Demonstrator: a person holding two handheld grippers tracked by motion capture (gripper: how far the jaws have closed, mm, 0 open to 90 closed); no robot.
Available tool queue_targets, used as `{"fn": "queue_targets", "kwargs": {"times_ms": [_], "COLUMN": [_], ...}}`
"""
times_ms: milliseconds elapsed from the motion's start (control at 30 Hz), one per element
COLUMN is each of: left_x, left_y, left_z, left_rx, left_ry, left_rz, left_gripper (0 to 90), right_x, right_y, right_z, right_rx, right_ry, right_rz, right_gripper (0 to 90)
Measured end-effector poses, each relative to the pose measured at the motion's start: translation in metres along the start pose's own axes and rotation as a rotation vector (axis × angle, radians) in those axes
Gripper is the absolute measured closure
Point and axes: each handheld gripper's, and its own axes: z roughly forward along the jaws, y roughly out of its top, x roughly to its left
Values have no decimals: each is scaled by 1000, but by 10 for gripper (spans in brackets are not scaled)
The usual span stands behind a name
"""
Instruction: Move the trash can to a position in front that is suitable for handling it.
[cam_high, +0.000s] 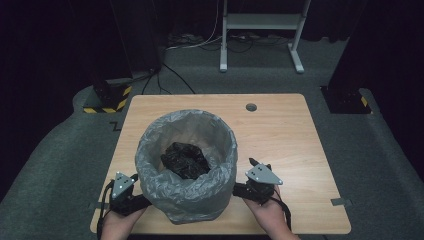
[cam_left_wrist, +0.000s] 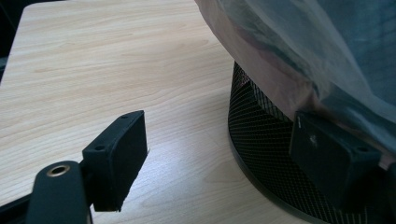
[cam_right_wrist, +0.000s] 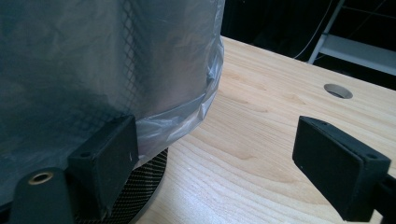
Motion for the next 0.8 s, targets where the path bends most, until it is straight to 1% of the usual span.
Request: {"fn": "queue_targets", "kwargs": {"times_ms": [67, 167, 500, 600, 667, 800], "left_x": [-1, -3, -14, -17, -20, -27], "left_y": [0, 1, 6, 8, 9, 14], "left_z": [1, 1, 9, 13, 16, 24], "left_rx": [1, 1, 2, 4, 5, 3], "left_ry": [-1, 2, -9, -24, -38, -50], "left_rz": [-4, 8, 28, 24, 13, 23], "left_gripper": [192, 196, 196, 196, 196, 196], "right_x": [-1, -2, -11, -15, -18, -25], "right_y": [-1, -1, -4, -6, -7, -9], "right_z": [0, -1, -4, -6, -8, -13], "right_rx": [0, 1, 13, 15, 15, 15], "right_ry": [-1, -2, -34, -50, -60, -81], "right_rz": [7, 11, 34, 40, 45, 56], "right_gripper": [142, 142, 149, 157, 158, 160]}}
